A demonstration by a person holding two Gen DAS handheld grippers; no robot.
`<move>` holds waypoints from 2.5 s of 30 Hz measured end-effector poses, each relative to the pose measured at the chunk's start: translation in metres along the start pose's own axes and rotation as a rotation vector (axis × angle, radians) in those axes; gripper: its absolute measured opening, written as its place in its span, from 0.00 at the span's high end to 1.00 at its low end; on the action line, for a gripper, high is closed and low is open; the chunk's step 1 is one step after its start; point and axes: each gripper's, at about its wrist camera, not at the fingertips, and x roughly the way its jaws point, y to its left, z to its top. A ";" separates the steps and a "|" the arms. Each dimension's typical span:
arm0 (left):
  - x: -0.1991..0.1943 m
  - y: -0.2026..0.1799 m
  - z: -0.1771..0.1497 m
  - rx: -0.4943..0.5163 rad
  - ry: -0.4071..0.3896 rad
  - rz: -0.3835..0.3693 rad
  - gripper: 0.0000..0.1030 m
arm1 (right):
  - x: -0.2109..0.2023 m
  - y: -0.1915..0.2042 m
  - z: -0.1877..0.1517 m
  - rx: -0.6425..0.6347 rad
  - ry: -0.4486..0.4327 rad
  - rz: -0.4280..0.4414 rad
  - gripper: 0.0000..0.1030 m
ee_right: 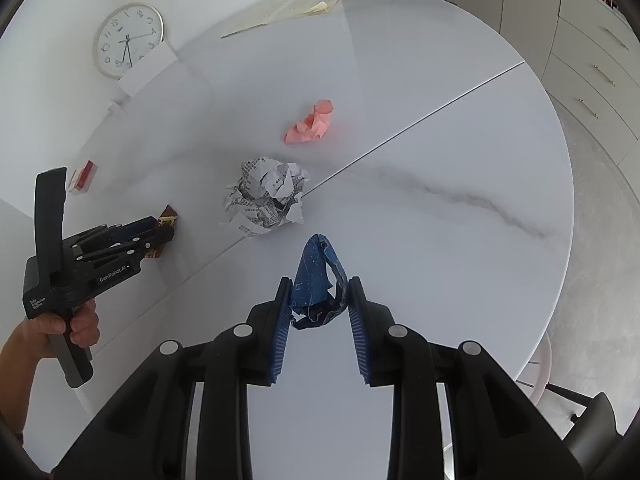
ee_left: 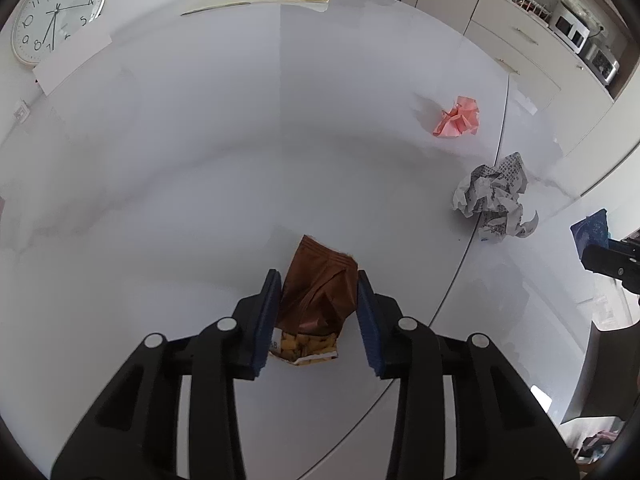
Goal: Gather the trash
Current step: 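Carry the snack wrapper and blue cloth to the wastebasket and release them, then move both tools back toward the table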
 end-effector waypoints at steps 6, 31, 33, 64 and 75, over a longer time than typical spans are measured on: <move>-0.018 -0.004 -0.011 -0.035 -0.015 0.006 0.68 | -0.013 -0.005 -0.007 0.003 -0.023 0.020 0.72; -0.099 -0.181 -0.033 0.122 -0.067 -0.089 0.68 | 0.042 -0.201 -0.128 0.290 0.174 -0.144 0.44; -0.099 -0.200 -0.031 0.154 -0.064 -0.100 0.68 | 0.056 -0.213 -0.136 0.320 0.212 -0.156 0.30; 0.018 -0.446 -0.048 0.522 0.268 -0.269 0.13 | -0.109 -0.335 -0.168 0.514 -0.023 -0.250 0.03; 0.001 -0.430 -0.038 0.467 0.216 -0.238 0.08 | -0.103 -0.329 -0.164 0.491 -0.024 -0.219 0.03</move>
